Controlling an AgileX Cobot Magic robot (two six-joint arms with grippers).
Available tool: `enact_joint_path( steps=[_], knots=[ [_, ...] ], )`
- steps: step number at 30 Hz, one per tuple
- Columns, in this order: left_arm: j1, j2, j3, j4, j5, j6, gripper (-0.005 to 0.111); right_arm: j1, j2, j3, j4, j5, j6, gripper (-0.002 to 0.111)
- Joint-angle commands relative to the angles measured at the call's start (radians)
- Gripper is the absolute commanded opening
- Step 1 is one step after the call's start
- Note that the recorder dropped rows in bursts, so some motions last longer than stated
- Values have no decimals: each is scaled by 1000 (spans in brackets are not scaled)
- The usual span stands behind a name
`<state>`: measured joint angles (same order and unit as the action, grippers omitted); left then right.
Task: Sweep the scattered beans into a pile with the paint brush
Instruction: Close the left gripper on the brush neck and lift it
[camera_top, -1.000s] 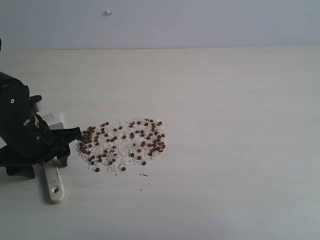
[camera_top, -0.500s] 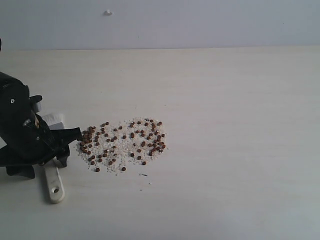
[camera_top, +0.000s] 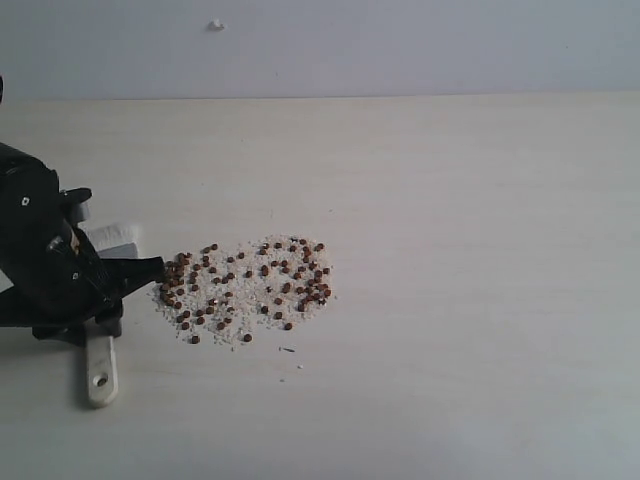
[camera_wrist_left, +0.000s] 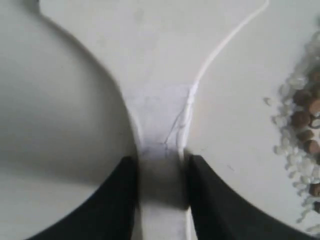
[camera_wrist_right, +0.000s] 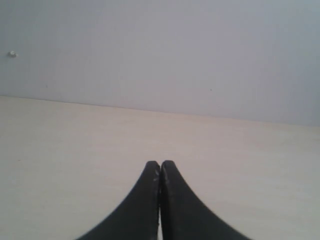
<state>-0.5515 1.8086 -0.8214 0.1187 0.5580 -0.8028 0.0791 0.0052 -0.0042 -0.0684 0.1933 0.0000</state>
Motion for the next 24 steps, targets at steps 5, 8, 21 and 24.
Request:
enact_joint_path(
  steps=[5,8,21,24],
  knots=[
    [-6,-41,-81,9,68,109,0,-6,-5,4,-8,-1,0,0],
    [-6,-41,-89,9,71,119,0,-6,-5,4,-8,-1,0,0],
    [-6,-39,-217,9,279,239,0,-6,-5,4,-8,-1,0,0],
    [-6,-39,-264,9,287,272,0,-6,-5,4,-8,-1,0,0]
  ],
)
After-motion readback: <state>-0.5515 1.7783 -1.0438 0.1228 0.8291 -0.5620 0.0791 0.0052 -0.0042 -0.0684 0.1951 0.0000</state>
